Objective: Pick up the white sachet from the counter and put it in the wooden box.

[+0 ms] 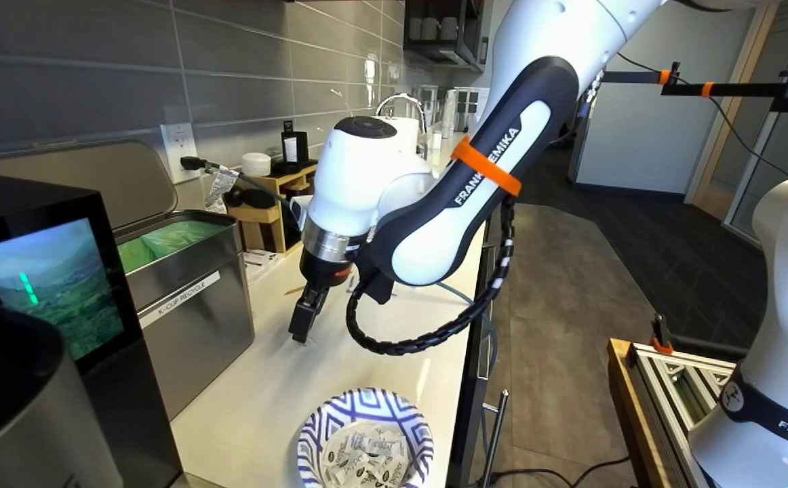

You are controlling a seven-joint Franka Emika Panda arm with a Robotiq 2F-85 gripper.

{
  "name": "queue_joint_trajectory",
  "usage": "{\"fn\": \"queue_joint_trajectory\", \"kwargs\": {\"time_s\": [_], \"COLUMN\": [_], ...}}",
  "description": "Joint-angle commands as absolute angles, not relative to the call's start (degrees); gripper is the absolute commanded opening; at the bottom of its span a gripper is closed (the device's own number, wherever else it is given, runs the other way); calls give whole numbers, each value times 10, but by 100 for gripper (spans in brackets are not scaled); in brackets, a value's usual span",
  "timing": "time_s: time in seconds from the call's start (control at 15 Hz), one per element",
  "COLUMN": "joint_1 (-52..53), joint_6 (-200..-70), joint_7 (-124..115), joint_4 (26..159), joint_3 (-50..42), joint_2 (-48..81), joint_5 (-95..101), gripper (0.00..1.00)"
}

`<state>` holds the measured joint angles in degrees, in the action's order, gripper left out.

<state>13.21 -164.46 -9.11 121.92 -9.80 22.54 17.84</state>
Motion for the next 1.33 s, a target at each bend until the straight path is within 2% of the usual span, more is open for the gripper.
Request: {"fn": "queue_joint_trajectory", "kwargs": {"time_s": [0.0, 0.27, 0.4, 0.6, 0.67, 0.8, 0.87, 0.93, 1.27], "joint_1": [174, 186, 179, 152, 131, 96, 123, 111, 91], "joint_6": [-1624, -1596, -1561, -1492, -1459, -1404, -1447, -1427, -1410], "joint_7": [-137, -145, -134, -107, -79, -31, -79, -60, -44], "joint_4": [1213, 1202, 1192, 1162, 1150, 1129, 1154, 1142, 1098], "joint_3": [-127, -118, -100, -56, -30, 8, -17, -4, 9], "joint_2": [238, 246, 250, 255, 252, 244, 242, 242, 268], "joint_5": [230, 236, 225, 185, 151, 87, 139, 119, 93], "gripper": [100, 100, 92, 90, 98, 98, 96, 99, 100]}}
